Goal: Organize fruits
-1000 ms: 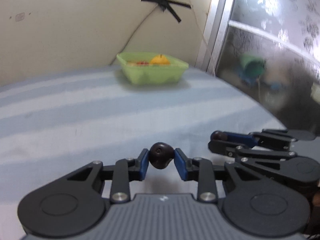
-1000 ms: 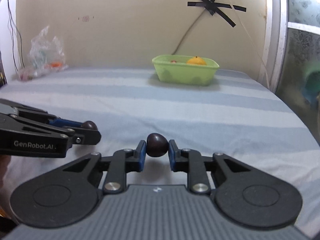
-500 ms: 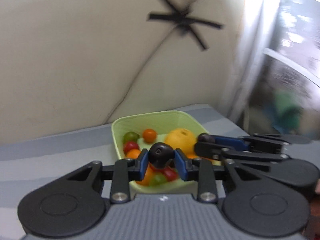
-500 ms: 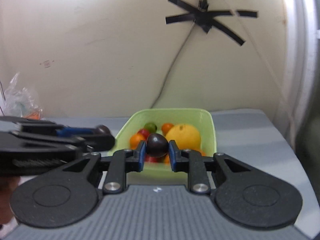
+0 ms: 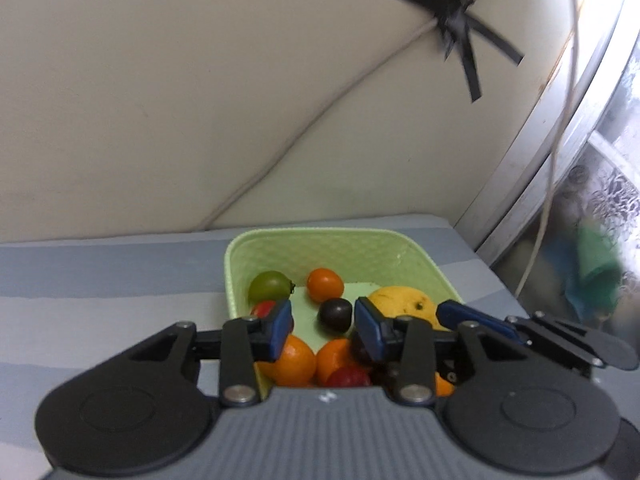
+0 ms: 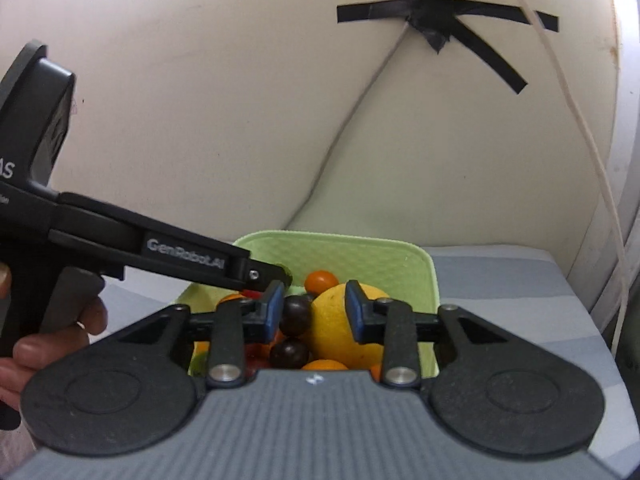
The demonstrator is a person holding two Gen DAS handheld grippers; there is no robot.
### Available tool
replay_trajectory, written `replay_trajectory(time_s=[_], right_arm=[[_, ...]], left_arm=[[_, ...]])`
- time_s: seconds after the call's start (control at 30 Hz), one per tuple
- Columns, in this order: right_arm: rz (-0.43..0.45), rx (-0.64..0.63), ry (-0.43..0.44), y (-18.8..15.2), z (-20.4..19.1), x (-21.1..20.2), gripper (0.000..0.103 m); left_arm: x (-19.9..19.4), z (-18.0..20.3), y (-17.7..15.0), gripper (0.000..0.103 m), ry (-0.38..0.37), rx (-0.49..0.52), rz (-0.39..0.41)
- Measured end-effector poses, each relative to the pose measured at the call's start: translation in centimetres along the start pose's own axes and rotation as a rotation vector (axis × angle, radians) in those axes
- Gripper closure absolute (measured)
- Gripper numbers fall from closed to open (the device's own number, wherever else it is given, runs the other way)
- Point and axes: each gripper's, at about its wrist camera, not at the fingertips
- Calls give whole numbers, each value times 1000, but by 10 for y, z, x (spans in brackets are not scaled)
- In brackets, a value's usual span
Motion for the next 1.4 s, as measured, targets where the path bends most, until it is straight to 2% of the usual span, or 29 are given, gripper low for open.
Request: replay_trajectory(time_s=[0.07, 0.13, 0.23, 0.37, 0.4, 0.43, 0.53, 0.67, 0.73, 0.8, 0.83, 0.87, 0.97, 1.2, 1.4], right_arm=[[-4, 25, -2, -2, -2, -9, 67], [-21, 57, -1, -5, -6, -20, 67], [-44, 96, -17, -11, -20, -46, 67], [-54, 153, 11, -24, -41, -78, 64], [-58, 164, 15, -30, -49, -87, 55], [-61, 175, 18, -37, -57, -96, 51], [-59, 194, 9, -60, -84, -124, 48], [-33, 274, -1, -96, -113, -159, 30], [-31, 337, -11, -115, -123, -175, 26], [-40, 380, -24, -130, -133, -186, 23], [-51, 385, -33, -133, -136, -187, 23], [-68, 379, -42, -138, -142, -190, 23], [-86, 361, -44, -141, -153, -196, 20], [-69, 364, -103, -133, -156, -209, 2], [-101, 361, -165, -132, -157, -218, 0]], left_arm=[[-22, 2, -7, 65, 6, 14, 33], [-49, 5, -22, 64, 46, 54, 88], [-91, 7, -53, 54, 141, 117, 180], [-136, 5, -110, 48, 271, 179, 256], [-144, 3, -124, 48, 289, 178, 258], [-151, 0, -137, 48, 301, 170, 254], [-168, -11, -172, 47, 322, 106, 220], [-183, -21, -211, 44, 363, 60, 175], [-189, -21, -229, 43, 384, 72, 175], [-193, -19, -240, 32, 416, 87, 188], [-197, -17, -245, 7, 432, 96, 195], [-202, -16, -250, 1, 441, 103, 211], [-213, -10, -259, 0, 454, 138, 258], [-235, -10, -266, 0, 443, 127, 285], [-242, -9, -269, 0, 442, 111, 284]])
Point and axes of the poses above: each gripper's, at about its wrist camera, not at the fingertips, and x roughly the way its jaws point, z to its right, y to its top, and after that the axes turned 11 degrees about -x, right-handed
